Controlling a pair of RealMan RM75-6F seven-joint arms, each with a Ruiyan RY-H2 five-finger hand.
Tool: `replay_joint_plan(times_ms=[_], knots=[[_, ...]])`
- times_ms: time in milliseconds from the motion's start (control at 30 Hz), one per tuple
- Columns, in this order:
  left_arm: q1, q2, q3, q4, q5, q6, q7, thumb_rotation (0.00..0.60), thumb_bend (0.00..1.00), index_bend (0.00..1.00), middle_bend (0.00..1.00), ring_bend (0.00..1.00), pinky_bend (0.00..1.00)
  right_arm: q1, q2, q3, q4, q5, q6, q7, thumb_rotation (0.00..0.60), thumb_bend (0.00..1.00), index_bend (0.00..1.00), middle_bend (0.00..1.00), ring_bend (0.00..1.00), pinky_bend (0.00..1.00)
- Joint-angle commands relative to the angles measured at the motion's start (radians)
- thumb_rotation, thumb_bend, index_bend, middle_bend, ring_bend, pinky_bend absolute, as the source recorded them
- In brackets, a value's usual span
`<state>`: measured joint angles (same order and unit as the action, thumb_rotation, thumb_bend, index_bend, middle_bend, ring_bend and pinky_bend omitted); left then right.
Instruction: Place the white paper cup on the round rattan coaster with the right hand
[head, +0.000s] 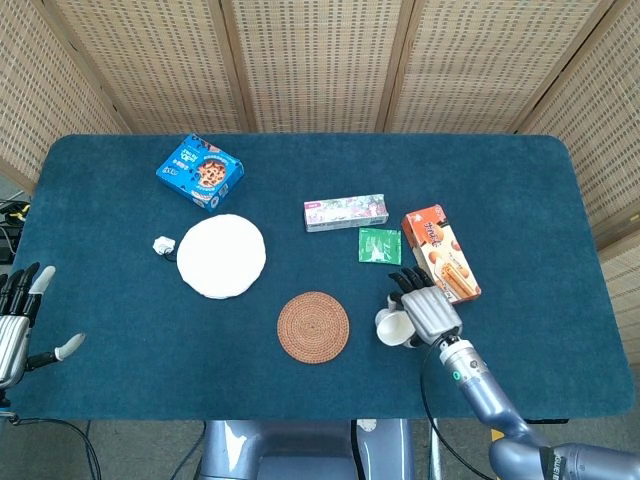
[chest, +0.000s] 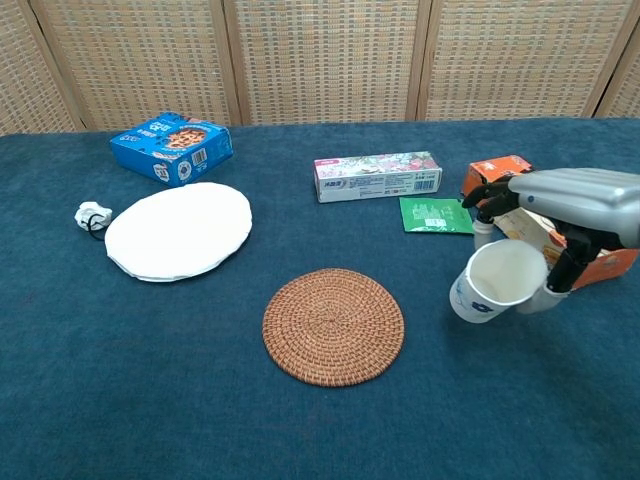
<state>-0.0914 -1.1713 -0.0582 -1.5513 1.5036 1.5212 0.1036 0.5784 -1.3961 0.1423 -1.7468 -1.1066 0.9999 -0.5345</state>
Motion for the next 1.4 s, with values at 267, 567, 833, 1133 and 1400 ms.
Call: replay_joint_plan(times_ms=[267,567,833,1133,1400], knots=[[0.001,0.002,0.0,-0.002,0.002,0.004,-0.004,0.0,0.01,0.0,0.0,0.0,0.0,0.074,-0.069,0.02,-0.048,0.07,-0.001,-0.098,0.6,0.03,0.43,0.09,0.0,0.04],[0.001,0.008,-0.007,0.006,-0.015,-0.002,-0.034,0.0,0.01,0.0,0.0,0.0,0.0,0.171,-0.194,0.056,0.015,0.172,-0.015,-0.17,0.6,0.03,0.43,0.09,0.0,0.04],[-0.001,0.01,-0.009,0.014,-0.024,-0.014,-0.052,0.0,0.01,0.0,0.0,0.0,0.0,0.23,-0.254,0.06,0.045,0.23,-0.011,-0.203,0.6,0.03,0.43,0.09,0.0,0.04],[-0.003,0.011,-0.013,0.019,-0.035,-0.019,-0.061,0.0,0.01,0.0,0.0,0.0,0.0,0.272,-0.301,0.048,0.072,0.254,0.008,-0.225,0.6,0.03,0.38,0.05,0.0,0.04],[-0.004,0.01,-0.011,0.017,-0.031,-0.019,-0.056,0.0,0.01,0.0,0.0,0.0,0.0,0.276,-0.285,0.043,0.057,0.249,0.062,-0.251,0.6,0.03,0.1,0.0,0.0,0.04]])
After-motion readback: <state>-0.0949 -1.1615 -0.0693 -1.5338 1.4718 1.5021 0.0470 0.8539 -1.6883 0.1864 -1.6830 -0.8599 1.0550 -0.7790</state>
